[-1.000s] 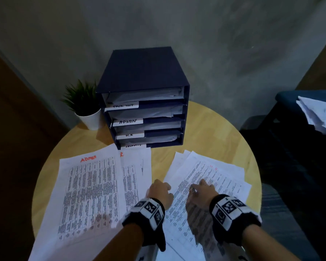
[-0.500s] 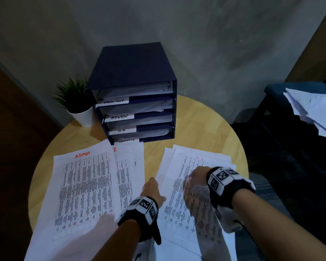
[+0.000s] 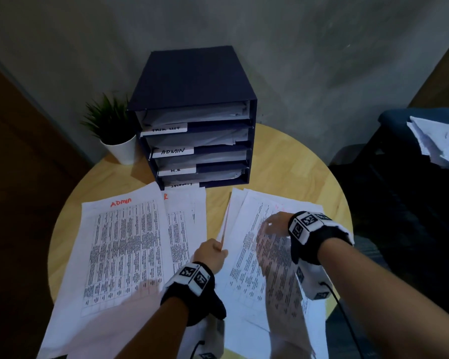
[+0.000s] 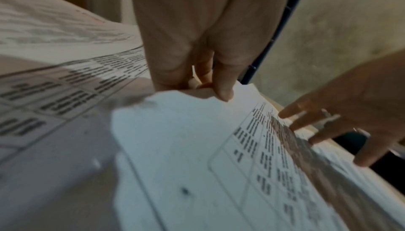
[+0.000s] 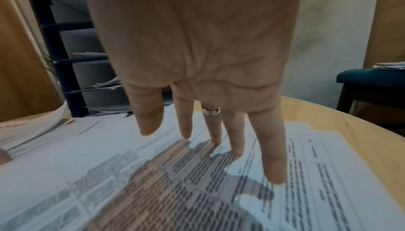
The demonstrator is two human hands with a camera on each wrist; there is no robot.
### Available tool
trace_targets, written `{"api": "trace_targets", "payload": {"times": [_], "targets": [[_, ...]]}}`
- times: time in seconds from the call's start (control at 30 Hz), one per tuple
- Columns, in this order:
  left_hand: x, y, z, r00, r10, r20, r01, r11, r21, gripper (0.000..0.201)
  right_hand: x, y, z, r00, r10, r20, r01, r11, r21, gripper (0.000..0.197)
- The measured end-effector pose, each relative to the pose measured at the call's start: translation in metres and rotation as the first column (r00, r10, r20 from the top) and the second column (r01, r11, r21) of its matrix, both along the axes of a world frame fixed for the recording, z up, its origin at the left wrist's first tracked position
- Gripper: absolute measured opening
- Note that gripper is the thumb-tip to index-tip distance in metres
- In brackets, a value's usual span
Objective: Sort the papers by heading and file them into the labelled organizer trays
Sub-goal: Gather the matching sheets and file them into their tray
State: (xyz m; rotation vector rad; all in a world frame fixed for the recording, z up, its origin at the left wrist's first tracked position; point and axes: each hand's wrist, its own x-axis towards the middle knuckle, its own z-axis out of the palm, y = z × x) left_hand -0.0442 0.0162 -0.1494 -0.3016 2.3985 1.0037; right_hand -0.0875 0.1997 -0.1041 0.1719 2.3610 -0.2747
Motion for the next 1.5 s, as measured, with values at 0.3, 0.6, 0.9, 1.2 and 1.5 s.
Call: {"api": "trace_targets", "payload": {"times": [0.3,0.6,0.9,1.2,1.5], "targets": [[-0.009,-0.016,0.001,0.999,0.032,-0.031,-0.032,0.999,0.014,0.006,0.006,-0.006,-0.011,0.993,-0.105,-0.053,0.101,0.993,-0.067,0.048],[-0.003,-0.029,-0.013,0.985,0.174,0.019,-0.171,0.929,0.329,0.009,0.016,0.016,-0.025,0.572,-0.789,-0.224,0.756,0.613,-0.231,0.070],[-0.001,-0.030,-0.020,0.957,0.287,0.041,-0.279,0.871,0.404,0.004,0.018,0.039,-0.020,0.163,-0.981,-0.108,0.686,0.191,-0.702,0.016],[-0.014,-0.017,-0.005,0.965,0.202,-0.165,-0.155,0.953,0.260,0.082,0.023,0.045,0.005,0.187,-0.982,0.030,0.538,0.076,-0.840,0.021],[-0.003,-0.019,0.036,0.990,0.139,0.033,-0.139,0.892,0.430,0.032,0.010,0.039,0.018,0.354,-0.934,0.041,0.553,0.174,-0.815,0.032]]}}
